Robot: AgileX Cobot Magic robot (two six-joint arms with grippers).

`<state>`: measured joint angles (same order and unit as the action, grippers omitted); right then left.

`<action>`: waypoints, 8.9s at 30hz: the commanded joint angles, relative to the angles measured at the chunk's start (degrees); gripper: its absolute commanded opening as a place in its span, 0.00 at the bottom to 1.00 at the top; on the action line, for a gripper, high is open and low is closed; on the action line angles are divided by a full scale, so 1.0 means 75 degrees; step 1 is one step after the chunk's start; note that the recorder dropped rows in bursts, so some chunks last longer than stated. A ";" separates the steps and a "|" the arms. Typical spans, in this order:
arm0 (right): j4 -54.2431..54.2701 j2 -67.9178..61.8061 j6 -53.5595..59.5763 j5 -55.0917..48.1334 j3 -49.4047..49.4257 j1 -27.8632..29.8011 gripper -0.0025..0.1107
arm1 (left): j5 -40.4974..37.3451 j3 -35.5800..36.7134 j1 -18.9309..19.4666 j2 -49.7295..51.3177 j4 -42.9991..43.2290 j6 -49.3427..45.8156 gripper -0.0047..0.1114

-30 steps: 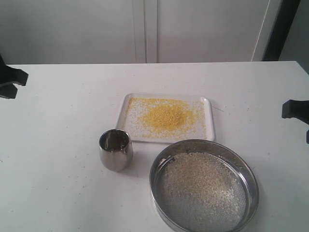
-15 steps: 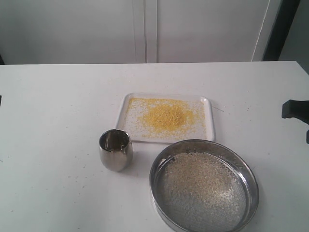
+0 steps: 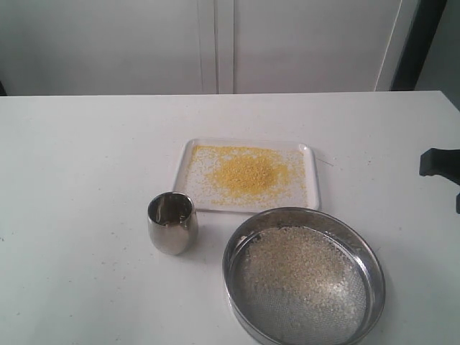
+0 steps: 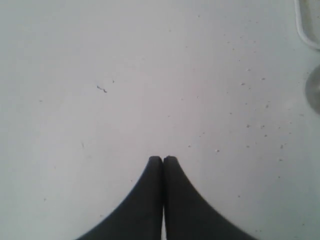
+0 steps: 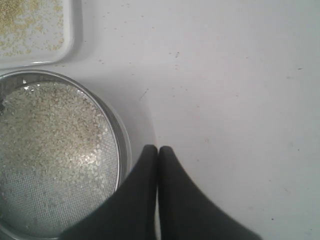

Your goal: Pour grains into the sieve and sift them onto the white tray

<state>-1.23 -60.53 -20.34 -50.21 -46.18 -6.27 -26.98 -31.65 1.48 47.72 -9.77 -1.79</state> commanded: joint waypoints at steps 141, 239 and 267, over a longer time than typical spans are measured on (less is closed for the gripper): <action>-0.0211 0.4580 0.2713 0.1953 0.1286 0.0088 0.02 | 0.0988 0.4220 -0.0291 -0.6362 0.1026 0.0415 0.04; -0.0344 0.8070 0.2713 0.4023 0.6157 0.0088 0.02 | 0.0988 0.4220 -0.0291 -0.6362 0.1026 0.0418 0.04; -0.0344 0.8070 0.2713 0.4023 0.6157 0.0088 0.02 | 0.0988 0.4220 -0.0291 -0.6362 0.1026 0.0418 0.04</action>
<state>-3.68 -0.26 -0.48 -20.88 -0.42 -5.80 -19.13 -0.52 -0.33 0.23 -1.95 1.19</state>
